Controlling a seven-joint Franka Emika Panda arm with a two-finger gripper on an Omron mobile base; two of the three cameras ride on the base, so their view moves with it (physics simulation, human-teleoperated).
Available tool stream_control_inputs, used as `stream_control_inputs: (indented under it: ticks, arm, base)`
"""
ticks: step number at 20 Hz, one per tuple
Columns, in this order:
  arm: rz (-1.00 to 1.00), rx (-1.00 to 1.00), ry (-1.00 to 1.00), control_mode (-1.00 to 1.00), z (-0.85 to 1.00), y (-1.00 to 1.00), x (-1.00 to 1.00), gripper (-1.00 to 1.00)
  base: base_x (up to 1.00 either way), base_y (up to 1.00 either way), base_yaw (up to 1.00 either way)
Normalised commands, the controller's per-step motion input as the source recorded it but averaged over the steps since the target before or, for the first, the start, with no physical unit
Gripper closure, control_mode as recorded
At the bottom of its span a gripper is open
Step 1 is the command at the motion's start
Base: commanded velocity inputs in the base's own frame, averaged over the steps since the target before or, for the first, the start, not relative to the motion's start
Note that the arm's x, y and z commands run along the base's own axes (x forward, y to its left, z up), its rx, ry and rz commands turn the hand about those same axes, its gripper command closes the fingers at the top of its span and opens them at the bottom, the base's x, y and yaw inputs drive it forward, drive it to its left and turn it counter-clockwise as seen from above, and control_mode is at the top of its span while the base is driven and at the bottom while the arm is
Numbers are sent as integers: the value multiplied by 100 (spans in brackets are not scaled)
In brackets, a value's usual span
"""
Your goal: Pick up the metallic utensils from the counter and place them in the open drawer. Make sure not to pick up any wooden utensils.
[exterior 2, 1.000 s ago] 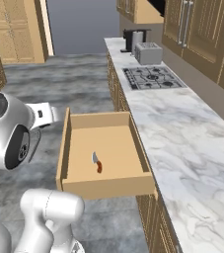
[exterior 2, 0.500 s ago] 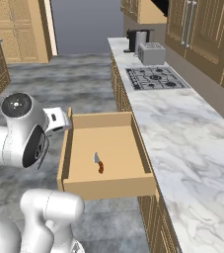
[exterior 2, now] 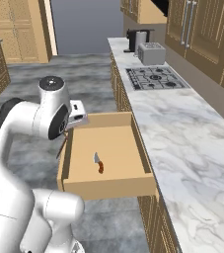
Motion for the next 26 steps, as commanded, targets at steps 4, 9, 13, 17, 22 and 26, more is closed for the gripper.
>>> stream_control_inputs:
  ticks: [4,9,13,17,22,26]
  arm:
    - [4,-5,17,-100,-28,-3,70,100]
    - [9,-3,11,-100,-38,0,71,100]
    - [10,-2,3,-100,-39,0,73,100]
    - [6,-2,1,-100,-44,0,61,100]
    - [2,-4,0,-100,-51,0,34,100]
    - [0,-1,0,-100,-36,0,39,100]
  base:
    - [0,0,0]
    - [0,0,0]
    - [0,0,0]
    - [0,0,0]
    - [0,0,0]
    - [0,0,0]
